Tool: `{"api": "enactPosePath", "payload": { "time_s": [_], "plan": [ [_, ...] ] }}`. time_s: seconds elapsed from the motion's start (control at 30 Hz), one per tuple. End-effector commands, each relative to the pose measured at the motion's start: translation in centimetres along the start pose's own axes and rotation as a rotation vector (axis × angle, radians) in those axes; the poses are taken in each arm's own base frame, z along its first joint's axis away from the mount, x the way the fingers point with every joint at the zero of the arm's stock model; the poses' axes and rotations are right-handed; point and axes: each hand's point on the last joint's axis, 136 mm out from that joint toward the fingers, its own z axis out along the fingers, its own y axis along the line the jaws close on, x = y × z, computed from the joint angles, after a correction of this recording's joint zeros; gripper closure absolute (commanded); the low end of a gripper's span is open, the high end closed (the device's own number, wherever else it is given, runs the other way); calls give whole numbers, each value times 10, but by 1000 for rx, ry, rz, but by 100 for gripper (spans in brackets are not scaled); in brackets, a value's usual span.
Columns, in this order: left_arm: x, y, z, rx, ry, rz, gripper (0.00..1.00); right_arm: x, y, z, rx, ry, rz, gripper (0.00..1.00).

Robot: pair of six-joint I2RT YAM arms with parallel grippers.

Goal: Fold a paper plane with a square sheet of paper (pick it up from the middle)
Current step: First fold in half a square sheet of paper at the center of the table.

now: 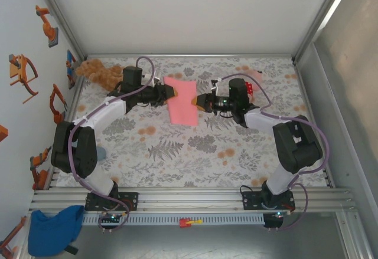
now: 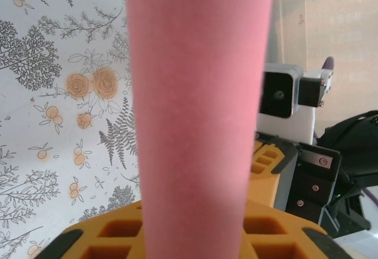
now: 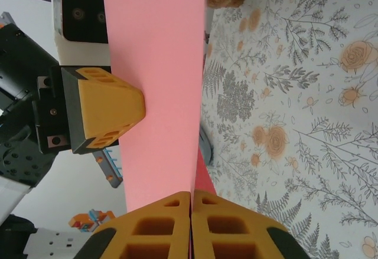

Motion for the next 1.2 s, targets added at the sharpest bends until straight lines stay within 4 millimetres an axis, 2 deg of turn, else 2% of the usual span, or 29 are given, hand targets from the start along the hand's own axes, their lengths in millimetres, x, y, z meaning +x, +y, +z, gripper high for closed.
{"api": "enactPosePath", "payload": {
  "time_s": [0.0, 0.1, 0.27, 0.43, 0.5, 0.57, 0.73, 0.83, 0.93, 1.03, 1.17],
  "plan": [
    [4, -6, -11, -6, -6, 27, 62, -9, 18, -3, 6, -29, -58, 100],
    [3, 6, -16, -51, -32, 5, 44, -8, 16, -10, 77, -40, -86, 100],
    [1, 27, -37, -161, -126, -9, 19, -6, 16, -34, 175, -66, -99, 100],
    [9, 32, -58, -213, -211, 11, 2, 2, 24, -54, 300, -54, -123, 100],
    [14, 33, -62, -213, -229, 8, 3, 5, 28, -53, 302, -43, -122, 100],
    [18, 37, -64, -218, -237, -4, 4, 9, 31, -42, 296, -27, -119, 100],
    [31, 49, -63, -212, -241, -50, 4, 19, 21, 5, 221, 18, -78, 100],
    [39, 59, -61, -224, -230, -70, 4, 21, 9, 24, 154, 15, -32, 100],
    [50, 72, -59, -273, -204, -84, 3, 23, -12, 33, 126, 7, 12, 100],
    [62, 83, -52, -322, -175, -84, 0, 33, -44, 33, 177, 7, 50, 100],
    [78, 95, -37, -397, -121, -74, 7, 49, -83, 30, 250, 7, 96, 100]
  ]
}}
